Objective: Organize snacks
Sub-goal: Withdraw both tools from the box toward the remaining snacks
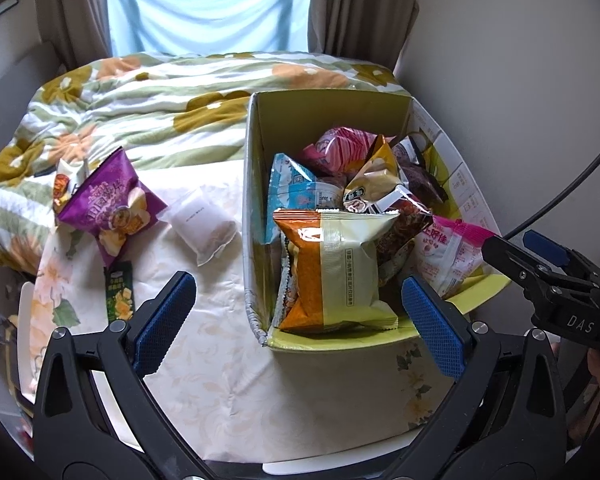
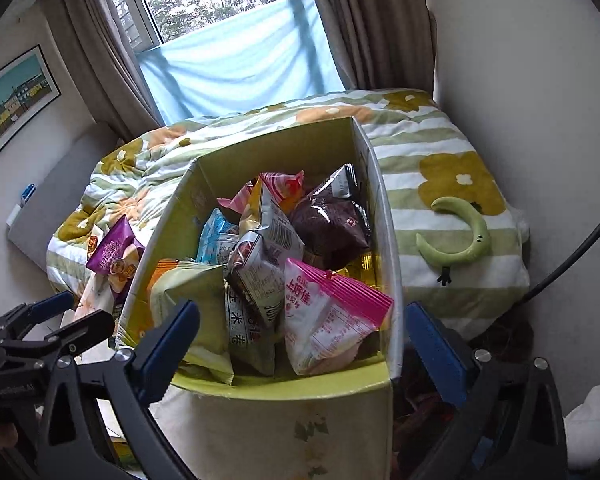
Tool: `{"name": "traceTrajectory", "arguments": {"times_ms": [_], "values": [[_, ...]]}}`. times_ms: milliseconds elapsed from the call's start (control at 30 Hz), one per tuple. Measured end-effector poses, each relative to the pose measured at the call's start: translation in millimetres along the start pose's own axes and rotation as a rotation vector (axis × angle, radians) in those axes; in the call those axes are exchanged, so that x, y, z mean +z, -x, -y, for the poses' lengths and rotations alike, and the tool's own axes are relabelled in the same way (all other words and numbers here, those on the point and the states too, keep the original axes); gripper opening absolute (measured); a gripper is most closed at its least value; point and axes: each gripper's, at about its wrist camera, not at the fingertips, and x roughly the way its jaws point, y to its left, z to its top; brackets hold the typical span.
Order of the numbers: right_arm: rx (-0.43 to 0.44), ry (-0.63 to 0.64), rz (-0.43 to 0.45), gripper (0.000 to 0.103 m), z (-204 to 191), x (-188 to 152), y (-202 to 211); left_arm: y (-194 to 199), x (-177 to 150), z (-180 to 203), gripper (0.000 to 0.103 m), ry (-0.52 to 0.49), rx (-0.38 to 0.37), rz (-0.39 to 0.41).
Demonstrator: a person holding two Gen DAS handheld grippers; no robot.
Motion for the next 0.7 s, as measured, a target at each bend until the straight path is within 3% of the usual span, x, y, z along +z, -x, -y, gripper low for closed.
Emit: {"name": "traceTrajectory", "arguments": {"times_ms": [333,700], "values": [[0.009,0.008,0.031,0.102,-9,5,26,31,3,-2,0.102,-0.023,0.011,0.064],[0.012,0.077,0.067,0.102,-46,4,55,84,-11,-37,0.102,-0.013,0.106,0.123]]}}
